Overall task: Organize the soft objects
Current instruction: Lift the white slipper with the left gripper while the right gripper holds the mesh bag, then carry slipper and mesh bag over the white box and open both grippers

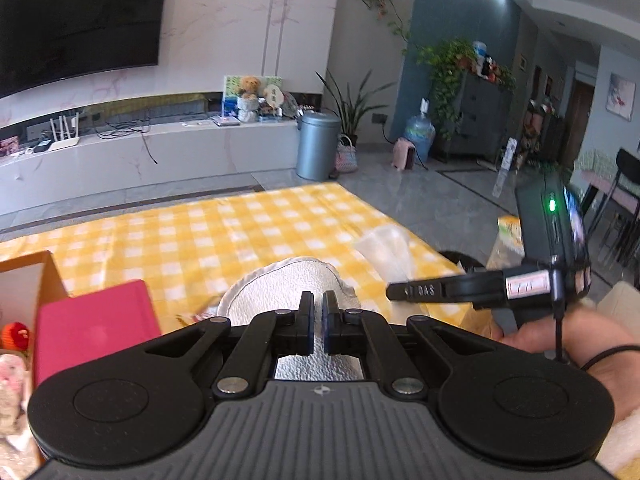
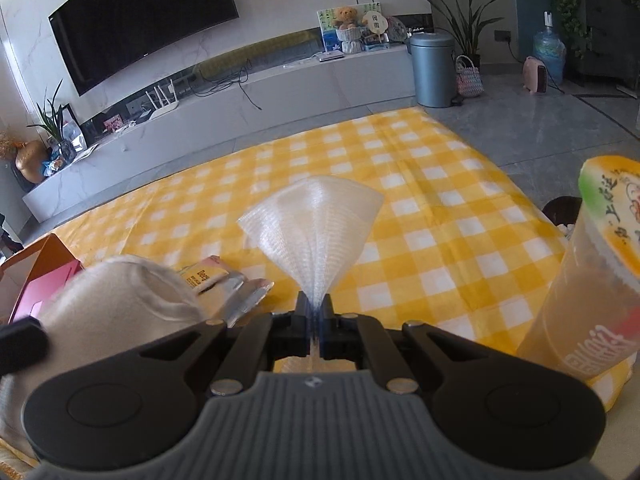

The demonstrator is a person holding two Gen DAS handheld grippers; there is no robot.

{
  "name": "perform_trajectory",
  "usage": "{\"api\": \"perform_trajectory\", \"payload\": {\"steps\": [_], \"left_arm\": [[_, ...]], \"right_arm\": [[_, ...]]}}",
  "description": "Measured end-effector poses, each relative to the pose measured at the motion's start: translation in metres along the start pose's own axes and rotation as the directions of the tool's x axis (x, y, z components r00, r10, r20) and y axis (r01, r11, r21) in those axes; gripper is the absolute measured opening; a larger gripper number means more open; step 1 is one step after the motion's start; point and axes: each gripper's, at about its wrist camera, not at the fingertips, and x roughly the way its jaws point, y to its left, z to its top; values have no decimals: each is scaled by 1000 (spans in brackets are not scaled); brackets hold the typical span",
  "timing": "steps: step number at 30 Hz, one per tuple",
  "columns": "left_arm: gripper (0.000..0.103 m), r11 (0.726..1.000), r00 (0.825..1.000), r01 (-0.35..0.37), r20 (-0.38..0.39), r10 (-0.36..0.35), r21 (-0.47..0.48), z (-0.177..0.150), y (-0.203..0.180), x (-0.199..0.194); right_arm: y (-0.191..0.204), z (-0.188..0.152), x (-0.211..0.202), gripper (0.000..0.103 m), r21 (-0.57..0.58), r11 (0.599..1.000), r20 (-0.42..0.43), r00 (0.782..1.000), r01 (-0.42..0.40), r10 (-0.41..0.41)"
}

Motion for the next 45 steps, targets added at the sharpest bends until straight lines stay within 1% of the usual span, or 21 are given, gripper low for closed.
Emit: {"api": "perform_trajectory", "payload": {"steps": [3, 6, 9, 11, 13, 15, 18, 20, 23, 25, 27, 30, 31, 33, 35, 36, 37, 40, 43, 44, 45], "left_arm": [[4, 1000, 999, -15, 29, 15, 1, 11, 10, -18], [4, 998, 996, -66, 59, 66, 6, 24, 25, -37], [4, 989, 985, -147, 88, 148, -10, 37, 46, -63], [4, 980, 973, -196, 116, 197, -26, 41, 61, -83], [4, 969, 960, -243, 134, 247, -47, 43, 79, -101], [4, 955, 945, -285, 145, 294, -80, 42, 97, -119], [4, 931, 924, -333, 143, 354, -149, 32, 126, -139], [4, 911, 911, -363, 132, 391, -197, 25, 146, -147], [4, 884, 898, -386, 114, 426, -264, 15, 173, -151], [4, 873, 896, -382, 111, 430, -302, 9, 191, -150], [4, 868, 894, -377, 120, 433, -322, 3, 210, -152], [4, 855, 888, -388, 109, 446, -343, -5, 230, -147], [4, 849, 885, -396, 100, 454, -349, -8, 236, -147], [4, 834, 871, -426, 93, 483, -350, -16, 244, -153], [4, 814, 850, -462, 85, 519, -352, -24, 253, -154], [4, 805, 847, -469, 73, 526, -365, -26, 258, -154], [4, 797, 850, -463, 60, 523, -387, -30, 265, -156], [4, 787, 867, -429, 44, 497, -444, -34, 274, -164], [4, 806, 879, -381, 93, 467, -453, -31, 270, -176], [4, 816, 886, -361, 107, 451, -452, -29, 268, -178], [4, 822, 894, -343, 112, 435, -454, -28, 269, -178]], "right_arm": [[4, 3, -7, 0, 10, 999, 25, 999, -42, 41], [16, 10, -22, 0, 0, 994, 79, 991, -110, 110], [41, 18, -36, 0, -30, 982, 130, 973, -187, 189], [66, 23, -42, 0, -76, 966, 138, 956, -248, 257], [96, 25, -47, 0, -126, 942, 131, 936, -312, 328], [127, 24, -50, 0, -172, 907, 119, 906, -383, 405], [176, 21, -52, 0, -206, 840, 89, 845, -502, 527], [202, 19, -51, 1, -190, 814, 88, 816, -549, 572], [235, 18, -45, 1, -159, 780, 62, 783, -605, 619], [257, 20, -37, 1, -156, 768, 28, 775, -621, 632], [280, 24, -26, 1, -177, 764, -16, 778, -620, 628], [314, 24, 1, 0, -191, 772, -98, 794, -607, 600], [324, 24, 14, 0, -190, 782, -127, 804, -594, 580], [346, 19, 40, 0, -226, 809, -192, 839, -543, 509], [370, 6, 67, 0, -369, 820, -249, 897, -437, 366], [379, 1, 77, 0, -437, 812, -260, 918, -387, 298], [385, -4, 89, 0, -494, 800, -269, 934, -342, 233], [393, -8, 115, 1, -585, 764, -288, 950, -273, 119], [411, -19, 129, 6, -700, 685, -265, 964, -204, 16], [414, -21, 130, 13, -720, 667, -251, 968, -190, 5], [415, -22, 128, 21, -726, 663, -239, 971, -184, 7]]}}
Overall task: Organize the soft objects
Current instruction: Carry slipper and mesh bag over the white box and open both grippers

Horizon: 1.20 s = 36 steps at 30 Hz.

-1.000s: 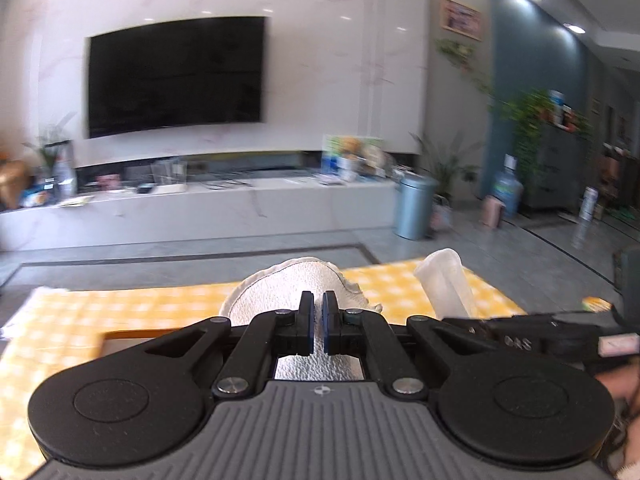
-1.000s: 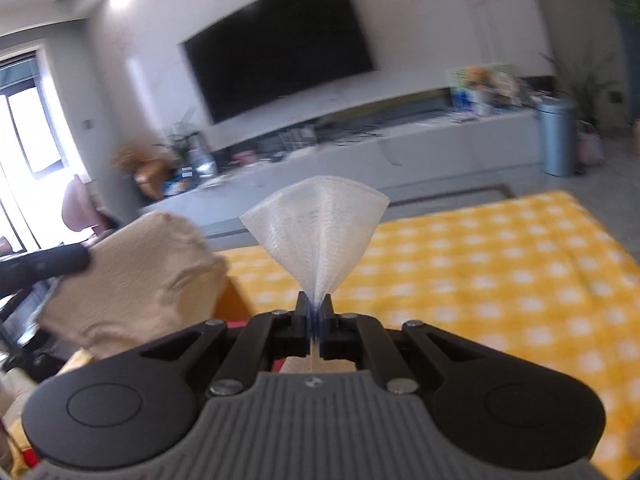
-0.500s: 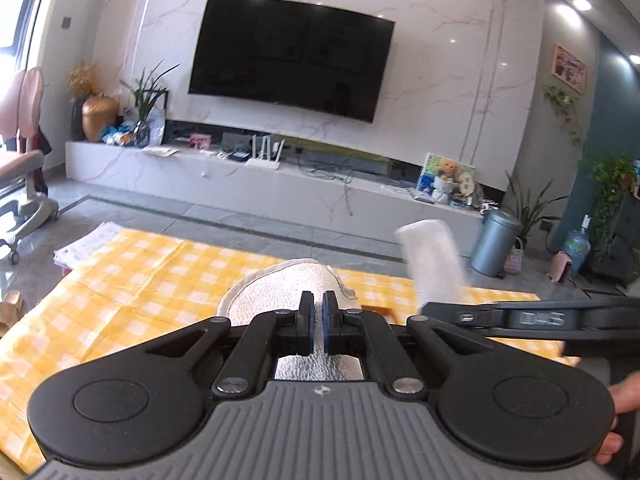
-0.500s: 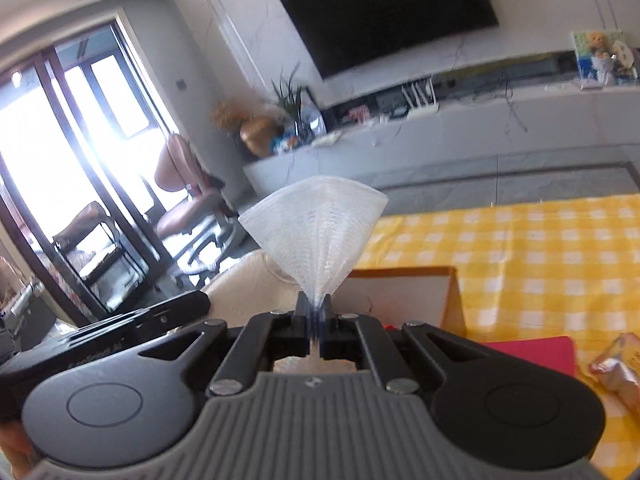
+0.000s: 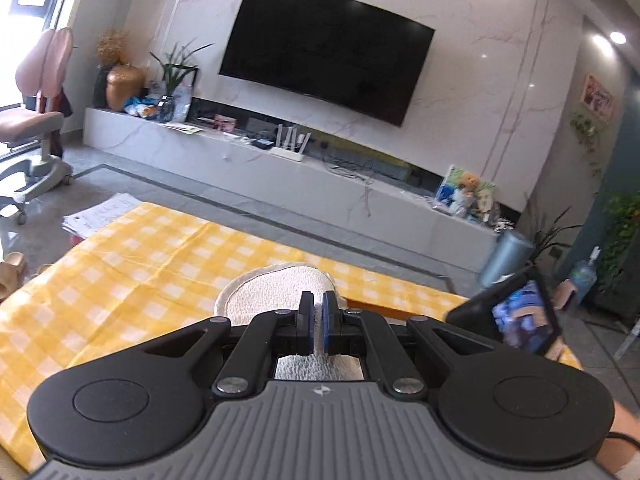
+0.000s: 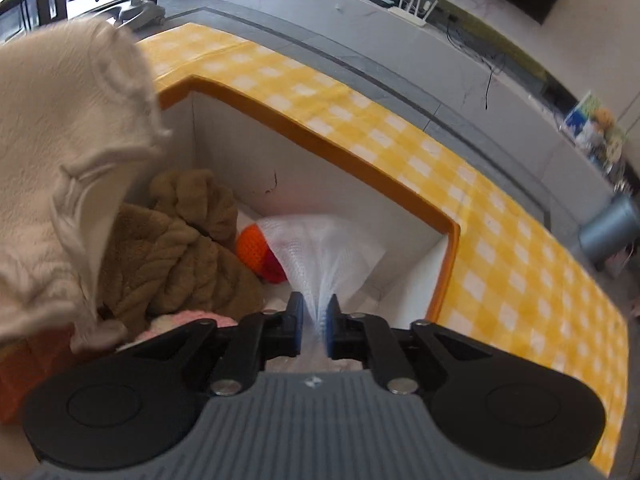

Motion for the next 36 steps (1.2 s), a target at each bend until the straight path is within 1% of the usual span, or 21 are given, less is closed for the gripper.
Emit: {"api": "perform_trajectory", "payload": {"steps": [1, 2, 3, 5, 8, 11, 12, 14, 15, 16, 19, 21, 23, 25, 26, 27, 30, 31, 33, 35, 36], "left_arm": [[4, 1000, 1000, 12, -5, -12, -6, 0, -1, -1], [4, 1000, 1000, 21, -9, -21, -13, 0, -1, -1], [4, 999, 999, 32, -11, -32, -16, 0, -2, -3], [4, 998, 998, 63, -15, -63, -22, 0, -5, -7], [4, 987, 986, 154, -57, -157, -40, -3, -7, -5], [4, 964, 955, 256, -133, -264, -79, -9, -11, 3], [4, 956, 942, 284, -167, -292, -69, -14, -15, 8], [4, 950, 919, 309, -245, -309, -39, -25, -23, 18], [4, 952, 912, 306, -281, -299, -17, -31, -28, 24], [4, 956, 911, 293, -308, -275, 13, -37, -34, 29], [4, 964, 929, 215, -336, -152, 160, -56, -48, 41], [4, 954, 925, 210, -358, -124, 212, -63, -56, 46], [4, 944, 924, 205, -370, -99, 259, -69, -64, 47], [4, 928, 936, 157, -351, -30, 339, -76, -74, 47], [4, 919, 937, 140, -350, -2, 370, -81, -78, 49], [3, 911, 931, 135, -363, 18, 390, -86, -81, 51], [3, 902, 898, 136, -436, 62, 409, -104, -86, 66], [3, 897, 892, 122, -443, 88, 425, -111, -89, 70], [3, 885, 886, 100, -445, 128, 455, -121, -93, 76], [4, 885, 885, 83, -442, 146, 458, -124, -97, 76], [11, 890, 886, 70, -437, 152, 451, -122, -98, 74]], "right_arm": [[-2, 0, -4, 46, 18, 1000, 18, 1000, 7, -7], [-5, 0, -9, 60, 51, 999, 41, 999, 8, -10], [-10, -3, -16, 60, 86, 996, 66, 998, -6, 0], [-19, -8, -35, 60, 161, 984, 135, 990, -73, 52], [-41, -25, -67, 63, 272, 951, 260, 963, -147, 75], [-65, -47, -83, 63, 362, 904, 290, 949, -226, 122], [-72, -56, -86, 63, 374, 898, 292, 948, -234, 125], [-81, -71, -90, 63, 381, 902, 288, 953, -204, 93], [-84, -81, -95, 63, 385, 904, 285, 956, -184, 73], [-87, -89, -96, 63, 392, 903, 284, 957, -174, 61], [-102, -118, -99, 63, 454, 865, 306, 949, -213, 73], [-107, -130, -95, 63, 483, 843, 318, 944, -239, 86], [-107, -136, -93, 63, 477, 852, 309, 949, -218, 70], [-108, -137, -94, 63, 449, 876, 300, 953, -178, 40], [-110, -139, -94, 63, 449, 878, 299, 954, -167, 28], [-112, -140, -95, 63, 459, 873, 301, 953, -167, 24], [-125, -145, -98, 63, 497, 842, 328, 944, -209, 40], [-126, -147, -99, 63, 502, 839, 330, 943, -213, 41], [-128, -148, -100, 63, 501, 841, 328, 944, -204, 33], [-129, -150, -101, 63, 502, 842, 324, 946, -197, 29], [-130, -151, -100, 63, 506, 840, 323, 946, -198, 28]]}}
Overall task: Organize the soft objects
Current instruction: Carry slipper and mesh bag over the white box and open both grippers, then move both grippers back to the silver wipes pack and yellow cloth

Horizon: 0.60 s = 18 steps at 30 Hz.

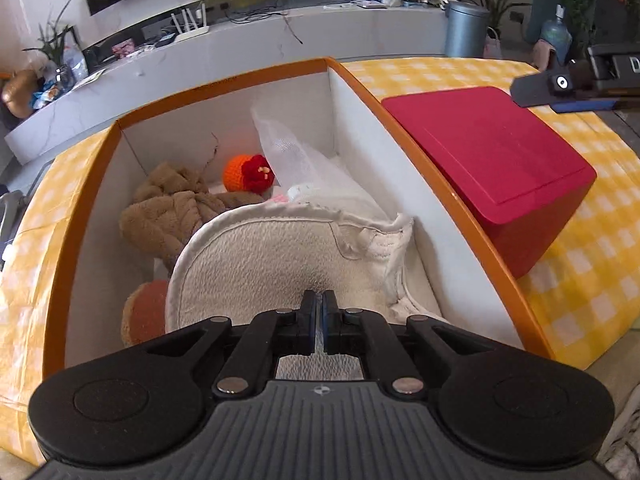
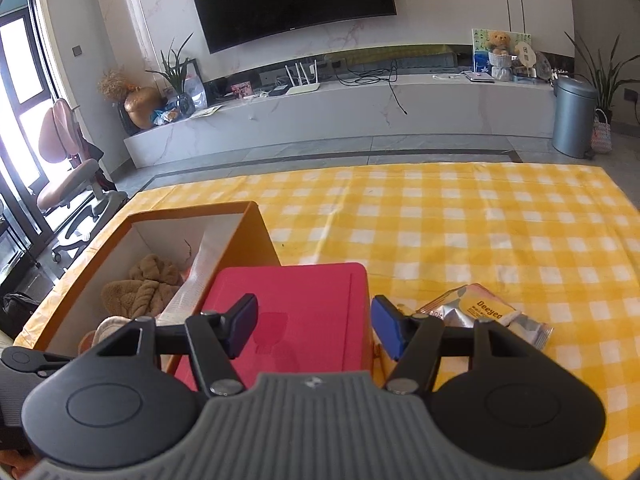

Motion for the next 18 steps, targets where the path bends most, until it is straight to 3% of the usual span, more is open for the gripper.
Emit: {"api": "perform_trajectory", "payload": {"steps": [2, 4, 5, 7, 10, 18], "left_arm": [[27, 1000, 1000, 16, -6, -16, -6, 2, 1, -7], [55, 999, 999, 41, -7, -41, 15, 1, -1, -14], [58, 999, 999, 32, 0, -32, 27, 1, -2, -18], [76, 998, 1000, -11, 19, 10, 58, 2, -8, -25], [86, 994, 997, -45, 74, 37, 103, 5, -14, -36], [87, 997, 984, -76, 163, 70, 28, 16, -10, -65]], "right_arm": [[-3, 1, 0, 63, 12, 1000, -1, 1000, 4, -4], [-6, 0, 0, 63, 18, 1000, -5, 1000, 11, -11], [-7, 0, -1, 63, 20, 1000, -5, 1000, 15, -15], [-11, 1, -3, 63, 26, 999, 1, 1000, 22, -22], [-18, 2, -7, 63, 54, 998, 11, 1000, 28, -29], [-27, 4, -9, 63, 87, 996, 12, 999, 33, -34]]}}
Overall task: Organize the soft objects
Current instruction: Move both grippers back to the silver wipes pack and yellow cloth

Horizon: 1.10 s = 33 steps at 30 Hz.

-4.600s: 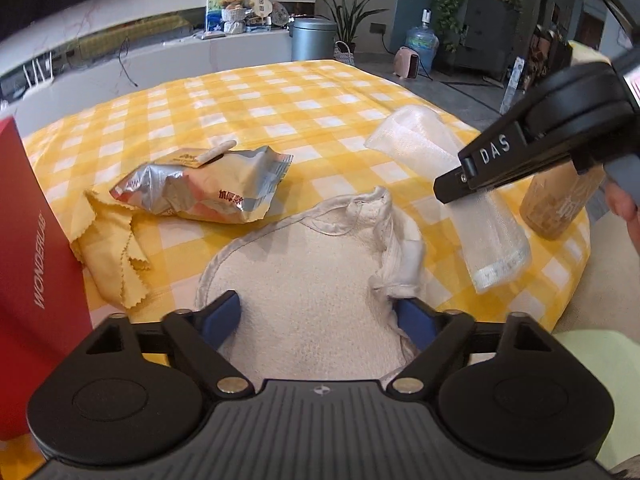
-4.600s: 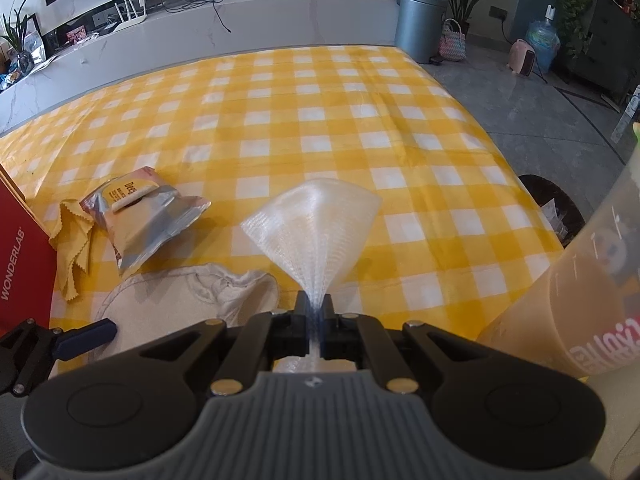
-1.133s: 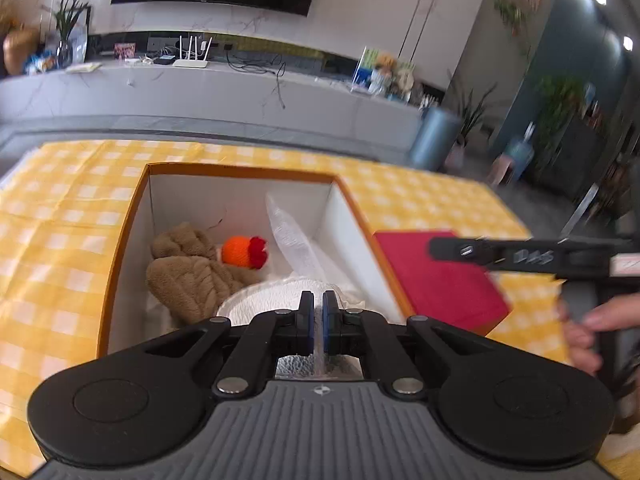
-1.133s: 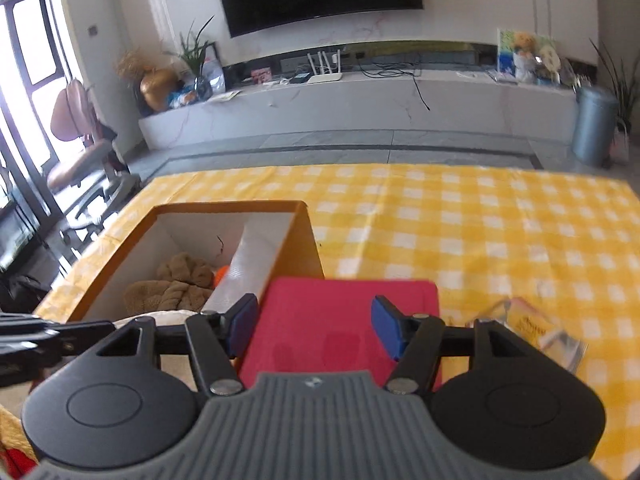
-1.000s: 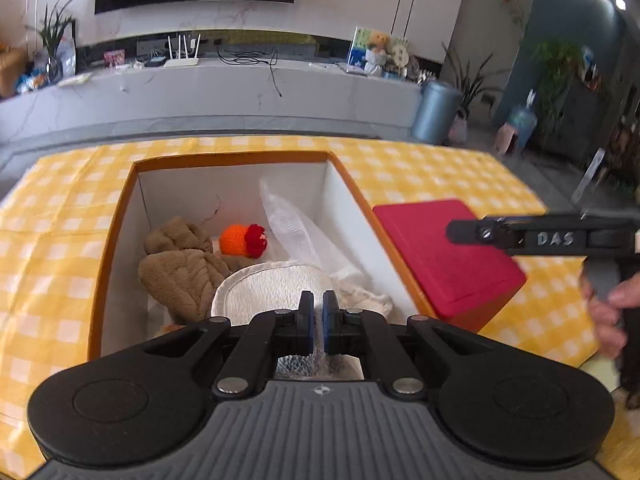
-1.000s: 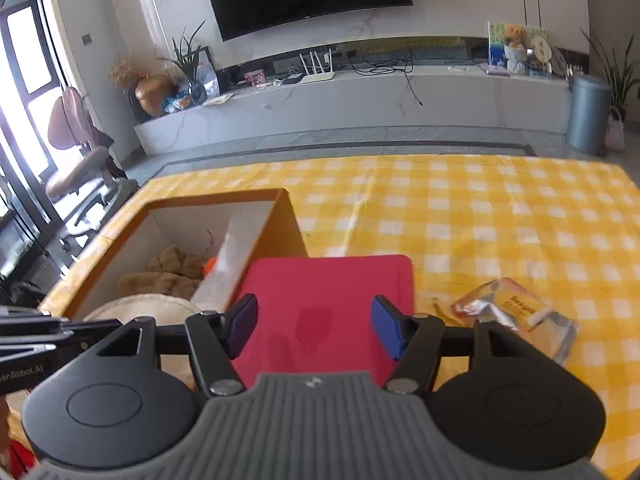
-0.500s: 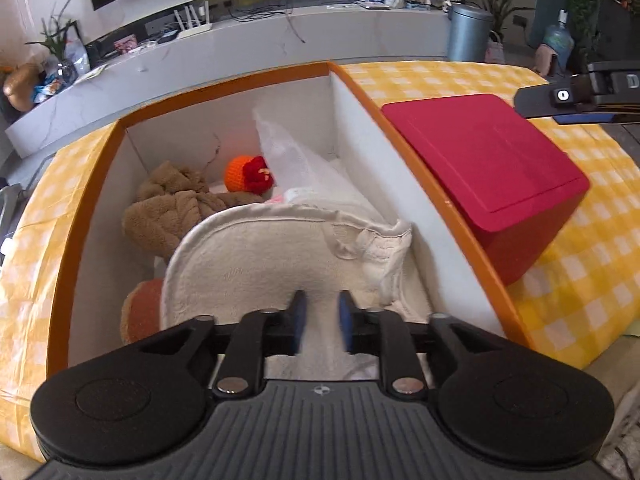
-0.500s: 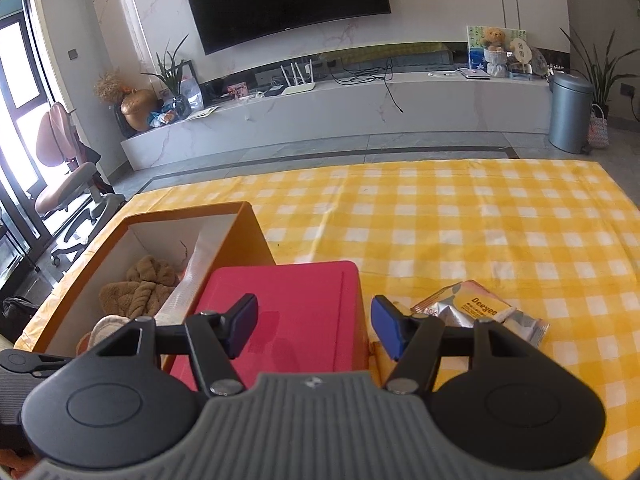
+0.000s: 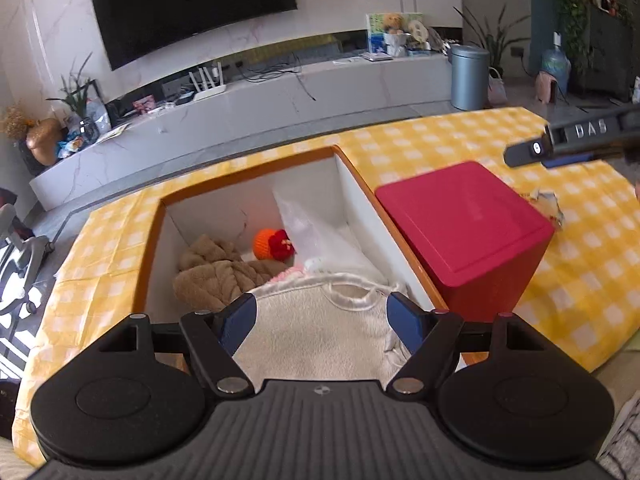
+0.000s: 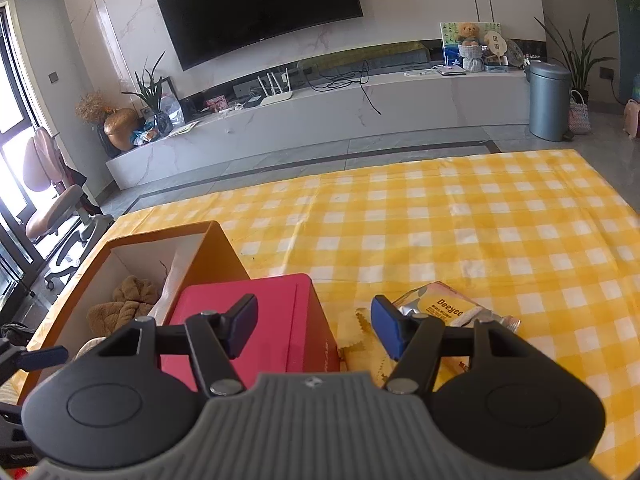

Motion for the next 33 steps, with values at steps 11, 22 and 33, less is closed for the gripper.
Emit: {"api": "perform_trajectory", "payload": {"steps": [11, 22, 33], "left_arm": [[87, 993, 985, -37, 161, 55, -113, 28, 1, -40], [87, 988, 985, 83, 161, -62, -129, 53, -43, -30], [87, 975, 989, 136, 29, -143, 175, 89, -130, 22]], "right_arm": [[-8, 6, -19, 69, -10, 999, 26, 999, 43, -43], [-51, 7, -24, 72, 97, 991, 19, 995, 95, -97], [-88, -4, 15, 92, 44, 986, -155, 976, 163, -154]]}}
